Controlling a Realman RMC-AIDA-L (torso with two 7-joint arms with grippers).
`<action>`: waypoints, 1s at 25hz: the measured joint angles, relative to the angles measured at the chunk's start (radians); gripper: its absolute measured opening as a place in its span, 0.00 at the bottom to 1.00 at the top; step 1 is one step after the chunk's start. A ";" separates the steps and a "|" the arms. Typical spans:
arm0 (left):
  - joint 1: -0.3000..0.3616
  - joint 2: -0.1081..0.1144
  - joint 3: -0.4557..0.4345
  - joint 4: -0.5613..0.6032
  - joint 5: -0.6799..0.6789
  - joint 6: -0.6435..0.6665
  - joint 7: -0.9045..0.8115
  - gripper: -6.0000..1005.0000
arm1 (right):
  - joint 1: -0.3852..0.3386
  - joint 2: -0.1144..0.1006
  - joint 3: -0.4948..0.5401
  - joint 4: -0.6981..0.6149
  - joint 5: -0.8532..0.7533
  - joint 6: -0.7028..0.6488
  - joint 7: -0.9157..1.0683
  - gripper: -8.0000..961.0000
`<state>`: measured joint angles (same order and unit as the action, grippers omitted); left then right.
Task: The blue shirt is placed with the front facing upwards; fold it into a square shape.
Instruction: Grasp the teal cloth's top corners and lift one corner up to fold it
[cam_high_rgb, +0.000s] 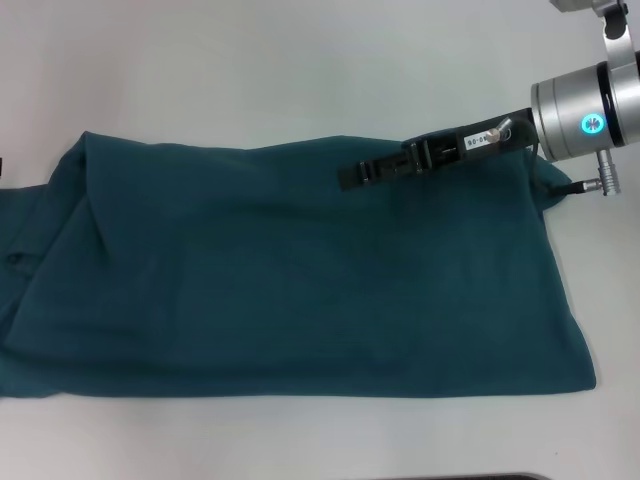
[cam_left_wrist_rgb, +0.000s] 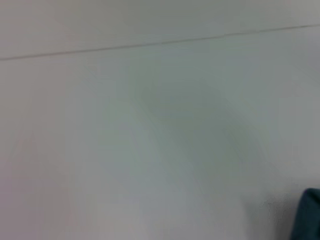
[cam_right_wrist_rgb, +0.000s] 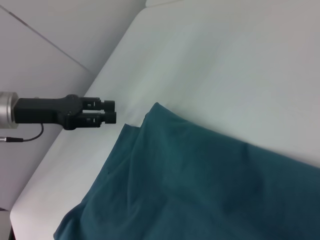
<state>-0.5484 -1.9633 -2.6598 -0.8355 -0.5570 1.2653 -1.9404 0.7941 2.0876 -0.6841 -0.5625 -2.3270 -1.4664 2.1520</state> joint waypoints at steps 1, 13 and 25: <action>0.000 -0.001 0.000 0.002 -0.001 -0.008 0.002 0.58 | 0.000 0.000 0.000 0.001 0.000 0.000 0.000 0.67; -0.002 0.003 0.037 0.051 0.013 -0.044 0.005 0.58 | 0.003 0.002 0.002 0.006 0.000 0.003 0.000 0.67; -0.001 0.005 0.039 0.086 0.017 -0.046 0.018 0.57 | 0.001 0.002 0.000 0.006 0.010 0.005 0.000 0.66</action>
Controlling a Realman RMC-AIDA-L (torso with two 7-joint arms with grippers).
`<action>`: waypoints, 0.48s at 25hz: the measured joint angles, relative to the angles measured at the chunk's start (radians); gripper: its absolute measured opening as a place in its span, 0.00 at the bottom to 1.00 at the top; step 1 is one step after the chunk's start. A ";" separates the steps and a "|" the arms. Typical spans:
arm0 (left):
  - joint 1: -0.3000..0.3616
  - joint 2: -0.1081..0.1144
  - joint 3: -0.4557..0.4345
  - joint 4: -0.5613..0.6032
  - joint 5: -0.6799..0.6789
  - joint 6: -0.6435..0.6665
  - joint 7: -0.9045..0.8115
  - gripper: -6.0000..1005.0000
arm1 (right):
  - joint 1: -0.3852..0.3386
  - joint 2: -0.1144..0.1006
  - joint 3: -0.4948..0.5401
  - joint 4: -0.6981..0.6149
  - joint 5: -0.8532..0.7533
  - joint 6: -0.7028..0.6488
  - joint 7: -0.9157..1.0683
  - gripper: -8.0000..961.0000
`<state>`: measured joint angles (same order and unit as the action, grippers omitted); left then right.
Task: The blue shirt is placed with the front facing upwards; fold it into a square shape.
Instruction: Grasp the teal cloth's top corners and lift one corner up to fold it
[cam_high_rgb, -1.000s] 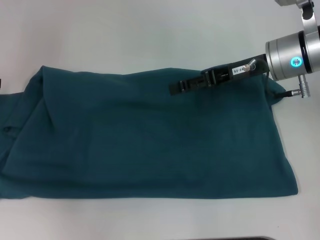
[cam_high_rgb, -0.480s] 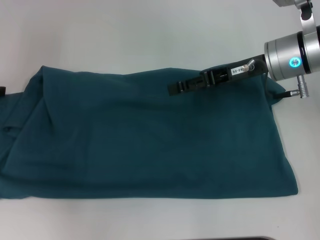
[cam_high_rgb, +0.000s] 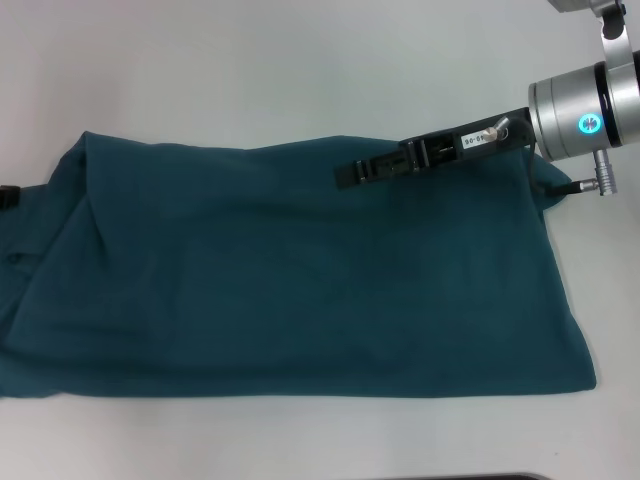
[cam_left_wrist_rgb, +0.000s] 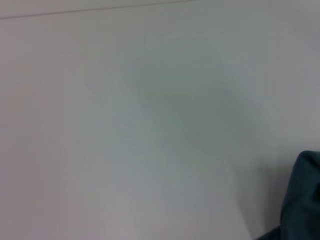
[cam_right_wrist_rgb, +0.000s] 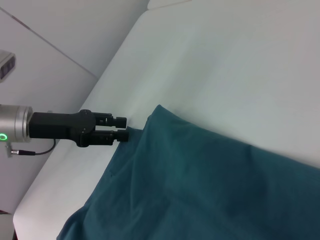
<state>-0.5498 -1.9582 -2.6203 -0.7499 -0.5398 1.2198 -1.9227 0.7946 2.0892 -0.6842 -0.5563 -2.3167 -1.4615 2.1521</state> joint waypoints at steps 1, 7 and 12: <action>0.000 0.000 0.000 0.001 0.001 0.001 0.000 0.57 | 0.000 0.000 0.000 0.000 0.000 0.001 0.000 0.66; -0.001 0.012 0.014 0.004 0.003 0.035 -0.007 0.57 | 0.001 -0.001 0.000 -0.002 0.001 0.006 -0.001 0.66; -0.001 0.024 0.014 0.005 0.003 0.085 -0.010 0.57 | 0.005 -0.002 0.000 -0.004 0.000 0.006 -0.001 0.66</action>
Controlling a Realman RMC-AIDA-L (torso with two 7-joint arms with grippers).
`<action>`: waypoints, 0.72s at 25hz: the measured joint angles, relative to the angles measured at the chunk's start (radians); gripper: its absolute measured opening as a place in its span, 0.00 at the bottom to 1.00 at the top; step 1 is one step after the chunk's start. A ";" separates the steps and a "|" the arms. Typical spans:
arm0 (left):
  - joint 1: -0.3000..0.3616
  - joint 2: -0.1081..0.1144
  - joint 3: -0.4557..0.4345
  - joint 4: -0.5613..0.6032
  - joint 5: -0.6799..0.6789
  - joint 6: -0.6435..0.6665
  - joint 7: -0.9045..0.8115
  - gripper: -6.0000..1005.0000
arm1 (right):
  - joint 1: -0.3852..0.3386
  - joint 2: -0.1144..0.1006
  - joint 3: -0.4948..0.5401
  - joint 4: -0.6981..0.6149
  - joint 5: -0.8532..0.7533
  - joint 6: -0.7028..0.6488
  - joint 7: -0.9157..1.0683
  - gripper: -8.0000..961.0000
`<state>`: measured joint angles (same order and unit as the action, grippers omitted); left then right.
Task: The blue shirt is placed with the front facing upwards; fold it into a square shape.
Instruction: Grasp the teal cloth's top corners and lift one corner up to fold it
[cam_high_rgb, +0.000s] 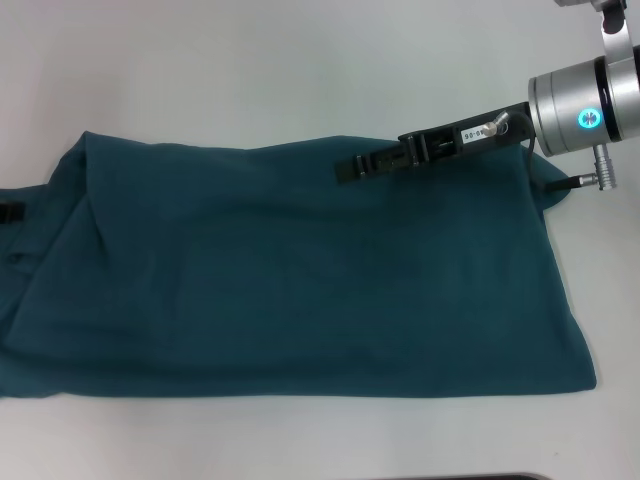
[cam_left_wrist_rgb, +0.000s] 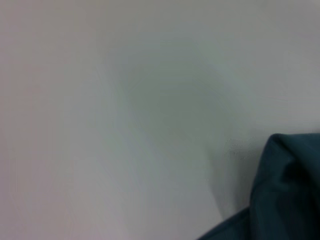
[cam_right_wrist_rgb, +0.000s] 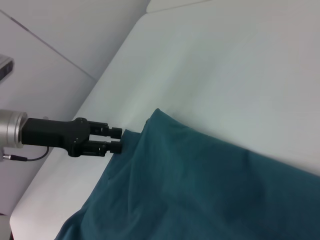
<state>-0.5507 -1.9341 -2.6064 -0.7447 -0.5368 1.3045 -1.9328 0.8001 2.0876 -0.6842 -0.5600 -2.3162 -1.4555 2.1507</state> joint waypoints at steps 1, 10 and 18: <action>0.000 0.001 0.000 0.000 0.000 0.009 0.000 0.57 | 0.000 0.000 0.000 0.000 0.000 0.001 0.000 0.66; 0.000 0.003 -0.001 0.001 0.000 0.074 0.002 0.57 | 0.000 0.000 0.000 0.002 0.000 0.005 -0.004 0.66; 0.001 0.019 -0.017 -0.009 -0.015 0.185 0.001 0.57 | -0.009 0.000 0.000 0.003 0.002 0.004 -0.008 0.66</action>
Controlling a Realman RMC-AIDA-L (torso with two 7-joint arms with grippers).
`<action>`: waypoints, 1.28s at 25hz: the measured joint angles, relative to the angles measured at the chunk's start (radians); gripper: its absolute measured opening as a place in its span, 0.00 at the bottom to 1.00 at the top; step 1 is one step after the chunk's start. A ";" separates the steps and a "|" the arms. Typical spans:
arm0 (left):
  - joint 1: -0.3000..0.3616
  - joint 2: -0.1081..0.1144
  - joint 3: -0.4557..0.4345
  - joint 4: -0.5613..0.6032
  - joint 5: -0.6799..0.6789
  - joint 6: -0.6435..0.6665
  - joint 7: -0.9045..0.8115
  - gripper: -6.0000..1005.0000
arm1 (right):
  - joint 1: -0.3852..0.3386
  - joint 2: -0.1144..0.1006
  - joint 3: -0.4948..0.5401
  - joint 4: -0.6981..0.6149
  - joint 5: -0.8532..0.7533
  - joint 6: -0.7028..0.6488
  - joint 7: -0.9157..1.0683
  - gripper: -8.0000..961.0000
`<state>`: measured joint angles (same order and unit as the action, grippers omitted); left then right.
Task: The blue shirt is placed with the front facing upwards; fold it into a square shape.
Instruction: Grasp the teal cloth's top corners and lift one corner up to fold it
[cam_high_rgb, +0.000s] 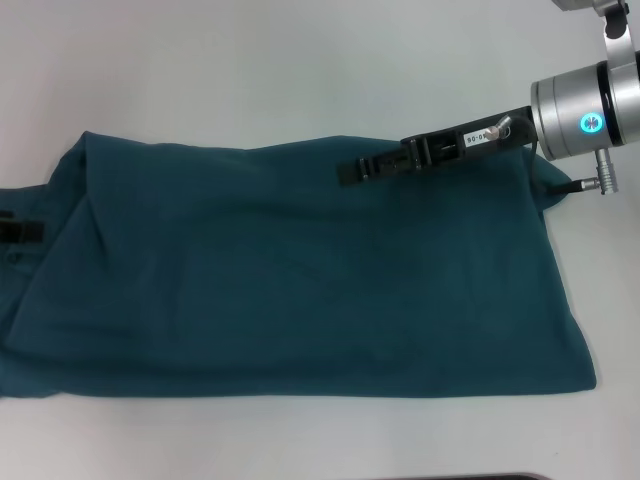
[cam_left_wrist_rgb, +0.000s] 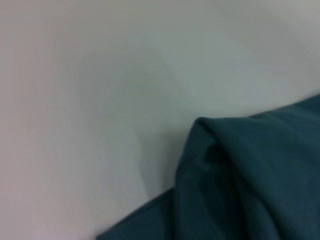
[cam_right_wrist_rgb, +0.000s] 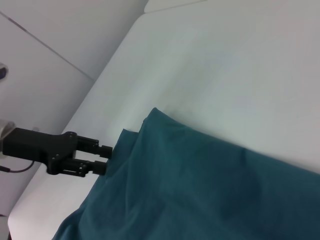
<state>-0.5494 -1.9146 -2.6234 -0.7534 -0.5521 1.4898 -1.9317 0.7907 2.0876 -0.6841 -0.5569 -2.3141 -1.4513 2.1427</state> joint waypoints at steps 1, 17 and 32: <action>0.000 0.005 -0.002 0.000 -0.004 0.019 -0.001 0.57 | 0.000 0.000 0.000 0.000 0.000 -0.001 0.000 0.66; 0.071 0.008 -0.036 -0.060 0.014 -0.001 -0.019 0.57 | -0.004 0.000 -0.003 0.001 0.003 0.003 -0.003 0.66; 0.174 0.036 -0.209 -0.178 0.019 0.430 -0.077 0.57 | 0.009 -0.010 -0.038 -0.010 -0.002 0.069 -0.003 0.65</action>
<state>-0.3751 -1.8786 -2.8320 -0.9312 -0.5327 1.9199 -2.0088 0.8000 2.0777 -0.7225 -0.5672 -2.3163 -1.3824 2.1398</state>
